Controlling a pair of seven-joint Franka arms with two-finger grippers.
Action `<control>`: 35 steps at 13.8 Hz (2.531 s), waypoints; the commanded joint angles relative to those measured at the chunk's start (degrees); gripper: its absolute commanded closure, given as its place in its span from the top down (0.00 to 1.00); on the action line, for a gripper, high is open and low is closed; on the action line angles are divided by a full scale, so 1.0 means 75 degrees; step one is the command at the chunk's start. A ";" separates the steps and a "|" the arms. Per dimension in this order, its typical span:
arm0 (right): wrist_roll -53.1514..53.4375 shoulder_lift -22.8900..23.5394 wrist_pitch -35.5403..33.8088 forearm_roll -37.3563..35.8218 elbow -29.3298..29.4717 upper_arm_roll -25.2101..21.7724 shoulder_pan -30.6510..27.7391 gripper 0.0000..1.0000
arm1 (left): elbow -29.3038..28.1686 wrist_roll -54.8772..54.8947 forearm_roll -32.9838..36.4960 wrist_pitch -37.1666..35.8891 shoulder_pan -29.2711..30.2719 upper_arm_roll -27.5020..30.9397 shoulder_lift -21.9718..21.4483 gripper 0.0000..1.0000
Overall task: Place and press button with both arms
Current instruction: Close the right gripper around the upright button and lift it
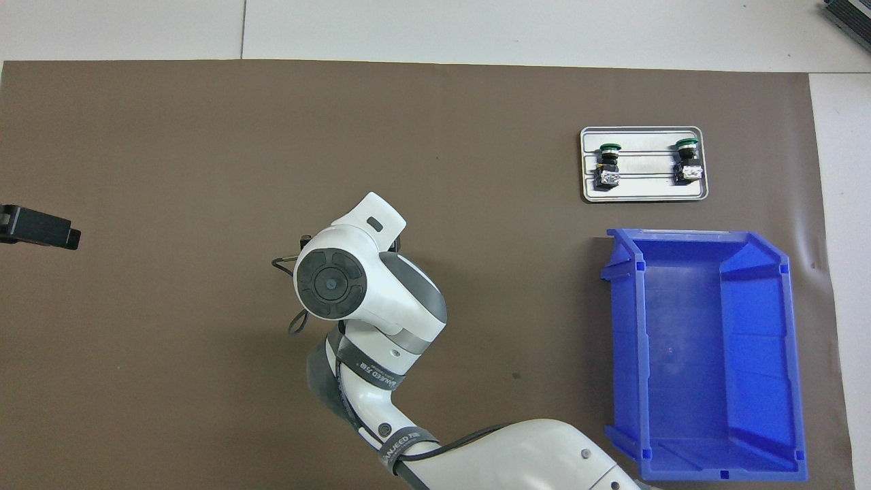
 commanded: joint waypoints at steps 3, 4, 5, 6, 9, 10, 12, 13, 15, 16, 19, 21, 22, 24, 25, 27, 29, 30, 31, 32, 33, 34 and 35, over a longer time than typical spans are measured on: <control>0.0040 -0.0013 -0.0019 -0.0117 -0.0188 -0.0009 0.0040 0.91 | -0.0133 -0.0034 -0.0022 -0.0049 0.0136 -0.0084 -0.0128 1.00; 0.0040 -0.0025 -0.0031 -0.0117 -0.0212 -0.0009 0.0040 0.89 | -0.0133 -0.0034 -0.0022 -0.0026 0.0125 -0.0084 -0.0128 1.00; 0.0040 -0.0037 -0.0054 -0.0117 -0.0258 -0.0009 0.0063 0.88 | -0.0133 -0.0034 -0.0022 -0.0026 0.0125 -0.0084 -0.0128 1.00; 0.0028 -0.0048 -0.0054 -0.0105 -0.0305 -0.0009 0.0063 0.86 | -0.0133 -0.0034 -0.0022 -0.0026 0.0125 -0.0084 -0.0128 1.00; 0.0017 -0.0037 0.0027 -0.0105 -0.0306 -0.0009 0.0051 0.85 | -0.0133 -0.0045 -0.0022 -0.0014 0.0136 -0.0084 -0.0128 1.00; 0.0040 -0.0014 0.0063 -0.0105 -0.0306 -0.0009 0.0063 0.83 | -0.0133 -0.0034 -0.0010 -0.0037 0.0125 -0.0084 -0.0128 1.00; 0.0040 -0.0013 0.0029 -0.0105 -0.0306 -0.0009 0.0063 0.81 | -0.0133 -0.0034 -0.0022 -0.0026 0.0125 -0.0084 -0.0128 1.00; 0.0040 -0.0013 0.0005 -0.0105 -0.0306 -0.0009 0.0086 0.80 | -0.0133 -0.0045 -0.0022 -0.0026 0.0125 -0.0084 -0.0128 1.00; 0.0040 -0.0013 0.0028 -0.0105 -0.0399 -0.0009 0.0122 0.80 | -0.0133 -0.0034 -0.0022 -0.0026 0.0125 -0.0084 -0.0128 1.00; 0.0028 -0.0025 0.0063 -0.0105 -0.0469 -0.0009 0.0133 0.80 | -0.0133 -0.0034 -0.0022 -0.0026 0.0125 -0.0084 -0.0128 1.00; 0.0005 -0.0025 0.0051 -0.0105 -0.0493 -0.0009 0.0133 0.80 | -0.0133 -0.0034 -0.0022 -0.0026 0.0125 -0.0084 -0.0128 1.00; 0.0005 -0.0025 0.0121 -0.0140 -0.0493 -0.0009 0.0110 0.80 | -0.0133 -0.0034 -0.0022 -0.0026 0.0136 -0.0084 -0.0128 1.00; 0.0005 -0.0025 0.0156 -0.0164 -0.0481 -0.0009 0.0110 0.80 | -0.0133 -0.0045 -0.0022 -0.0014 0.0136 -0.0084 -0.0128 1.00; 0.0017 -0.0025 0.0274 -0.0164 -0.0493 -0.0009 0.0122 0.80 | -0.0133 -0.0034 -0.0022 -0.0026 0.0125 -0.0084 -0.0128 1.00; 0.0017 -0.0013 0.0286 -0.0164 -0.0493 -0.0009 0.0122 0.80 | -0.0133 -0.0034 -0.0022 -0.0026 0.0125 -0.0084 -0.0128 1.00; 0.0017 -0.0013 0.0286 -0.0175 -0.0493 -0.0009 0.0122 0.62 | -0.0133 -0.0034 -0.0022 -0.0026 0.0125 -0.0084 -0.0128 1.00; 0.0005 -0.0013 0.0274 -0.0187 -0.0493 -0.0009 0.0122 0.29 | -0.0133 -0.0034 -0.0021 -0.0014 0.0125 -0.0084 -0.0128 1.00; 0.0005 -0.0013 0.0274 -0.0187 -0.0493 -0.0009 0.0122 0.00 | -0.0133 -0.0034 -0.0022 -0.0026 0.0125 -0.0084 -0.0128 1.00; 0.0017 -0.0013 0.0262 -0.0187 -0.0493 -0.0009 0.0122 0.00 | -0.0133 -0.0034 -0.0022 -0.0026 0.0125 -0.0084 -0.0128 1.00; 0.0017 -0.0025 0.0227 -0.0199 -0.0481 -0.0021 0.0122 0.00 | -0.0133 -0.0034 -0.0022 -0.0026 0.0125 -0.0084 -0.0128 1.00; 0.0017 -0.0025 0.0204 -0.0199 -0.0435 -0.0021 0.0110 0.00 | -0.0133 -0.0034 -0.0022 -0.0026 0.0125 -0.0084 -0.0128 1.00; 0.0005 -0.0037 0.0180 -0.0199 -0.0400 -0.0021 0.0064 0.00 | -0.0133 -0.0034 -0.0022 -0.0014 0.0125 -0.0084 -0.0128 1.00; 0.0005 -0.0037 0.0169 -0.0211 -0.0364 -0.0021 0.0052 0.00 | -0.0133 -0.0034 -0.0022 -0.0026 0.0125 -0.0084 -0.0128 1.00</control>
